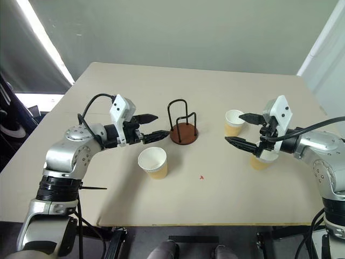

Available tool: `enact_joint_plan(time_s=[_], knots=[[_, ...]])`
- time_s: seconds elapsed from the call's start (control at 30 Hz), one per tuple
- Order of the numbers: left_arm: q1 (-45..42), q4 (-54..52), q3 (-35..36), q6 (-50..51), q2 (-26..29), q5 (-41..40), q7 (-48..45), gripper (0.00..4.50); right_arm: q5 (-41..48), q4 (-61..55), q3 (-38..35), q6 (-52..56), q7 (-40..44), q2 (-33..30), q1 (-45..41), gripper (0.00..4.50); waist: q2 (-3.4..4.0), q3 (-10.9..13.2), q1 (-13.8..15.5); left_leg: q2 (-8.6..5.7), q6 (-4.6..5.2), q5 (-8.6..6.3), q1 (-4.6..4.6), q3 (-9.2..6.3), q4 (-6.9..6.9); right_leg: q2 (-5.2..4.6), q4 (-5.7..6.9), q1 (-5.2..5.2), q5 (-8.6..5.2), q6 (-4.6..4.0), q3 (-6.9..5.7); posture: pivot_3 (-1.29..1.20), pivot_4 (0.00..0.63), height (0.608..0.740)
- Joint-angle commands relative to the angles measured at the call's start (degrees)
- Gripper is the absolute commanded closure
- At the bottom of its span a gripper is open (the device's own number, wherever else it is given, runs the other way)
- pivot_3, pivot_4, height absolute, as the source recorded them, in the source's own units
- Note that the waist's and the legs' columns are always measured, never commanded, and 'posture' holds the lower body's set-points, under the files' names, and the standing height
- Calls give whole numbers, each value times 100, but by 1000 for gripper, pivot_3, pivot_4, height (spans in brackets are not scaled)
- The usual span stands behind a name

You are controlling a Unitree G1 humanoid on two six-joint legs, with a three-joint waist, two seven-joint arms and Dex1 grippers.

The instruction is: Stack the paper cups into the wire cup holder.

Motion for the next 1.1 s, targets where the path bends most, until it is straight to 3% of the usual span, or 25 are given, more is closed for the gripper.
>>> enact_joint_plan(time_s=[0.03,0.63,1.1], knots=[[-202,-41,44,-160,-59,9,-3,0,-29,-165,-104,-79,-10,-115,-26,16,0,0,-4,0,0,0,0,0,1,0,0,0,0,0,0,0,150,740],[-304,265,-44,-371,-210,206,-100,0,570,-385,-292,385,132,-401,-15,16,0,0,-2,-1,3,2,1,1,2,0,-4,5,3,8,0,0,150,740],[-615,727,-273,-621,-400,430,-123,0,342,-390,-168,181,-29,-338,-57,16,0,0,2,-1,6,4,0,1,4,0,-4,5,4,10,1,0,150,740]])
